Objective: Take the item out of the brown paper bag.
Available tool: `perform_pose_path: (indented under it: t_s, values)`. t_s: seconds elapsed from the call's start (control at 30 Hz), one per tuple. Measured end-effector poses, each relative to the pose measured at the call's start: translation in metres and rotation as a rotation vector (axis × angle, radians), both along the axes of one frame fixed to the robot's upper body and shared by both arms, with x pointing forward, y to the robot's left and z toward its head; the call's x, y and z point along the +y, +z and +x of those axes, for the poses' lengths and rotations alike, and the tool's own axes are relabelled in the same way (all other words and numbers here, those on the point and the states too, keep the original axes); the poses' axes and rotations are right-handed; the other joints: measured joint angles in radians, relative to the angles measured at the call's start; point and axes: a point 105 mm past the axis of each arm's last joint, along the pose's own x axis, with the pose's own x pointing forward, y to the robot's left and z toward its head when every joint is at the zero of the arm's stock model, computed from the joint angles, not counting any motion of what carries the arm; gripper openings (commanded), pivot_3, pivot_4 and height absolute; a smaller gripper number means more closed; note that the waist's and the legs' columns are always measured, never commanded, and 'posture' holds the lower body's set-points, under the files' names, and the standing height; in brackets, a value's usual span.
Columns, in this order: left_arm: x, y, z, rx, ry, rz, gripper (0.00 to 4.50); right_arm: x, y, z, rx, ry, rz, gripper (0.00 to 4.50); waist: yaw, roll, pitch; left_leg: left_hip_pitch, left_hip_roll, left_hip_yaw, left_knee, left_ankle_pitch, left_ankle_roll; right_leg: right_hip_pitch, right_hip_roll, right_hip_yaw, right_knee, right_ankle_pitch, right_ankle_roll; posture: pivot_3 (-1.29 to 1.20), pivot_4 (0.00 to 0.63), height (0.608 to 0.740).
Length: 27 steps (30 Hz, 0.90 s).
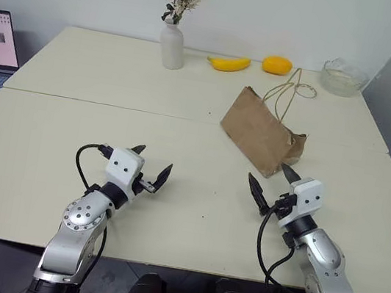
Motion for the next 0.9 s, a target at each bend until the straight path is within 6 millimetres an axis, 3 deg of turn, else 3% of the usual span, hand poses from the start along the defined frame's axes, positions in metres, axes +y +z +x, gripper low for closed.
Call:
perform_pose_path:
  t_s: [0.4, 0.67, 0.8, 0.9]
  values:
    - [-0.005, -0.005, -0.003, 0.014, -0.024, 0.016, 4.44, 0.0, 0.0, 0.0, 0.001, 0.001, -0.006, 4.5, 0.0, 0.0, 0.0, 0.0, 0.0, 0.0, 0.0, 0.0, 0.0, 0.0, 0.0, 0.0, 0.0, 0.0, 0.0, 0.0, 0.15, 0.74]
    - [0.0, 0.003, -0.008, -0.005, -0.075, 0.076, 4.44, -0.003, -0.002, 0.0, 0.012, -0.001, -0.026, 4.5, 0.0, 0.0, 0.0, 0.0, 0.0, 0.0, 0.0, 0.0, 0.0, 0.0, 0.0, 0.0, 0.0, 0.0, 0.0, 0.0, 0.15, 0.74]
    - [-0.014, 0.026, -0.007, -0.045, -0.193, 0.035, 4.44, -0.01, 0.002, 0.0, 0.008, -0.021, -0.032, 4.5, 0.0, 0.0, 0.0, -0.001, -0.001, 0.0, 0.0, 0.0, 0.0, 0.0, 0.0, 0.0, 0.0, 0.0, 0.0, 0.0, 0.15, 0.74]
    - [-0.028, 0.054, -0.006, -0.088, -0.284, -0.014, 4.44, -0.016, 0.02, -0.004, -0.036, -0.031, -0.026, 4.5, 0.0, 0.0, 0.0, -0.001, -0.001, 0.0, 0.0, 0.0, 0.0, 0.0, 0.0, 0.0, 0.0, 0.0, 0.0, 0.0, 0.15, 0.74]
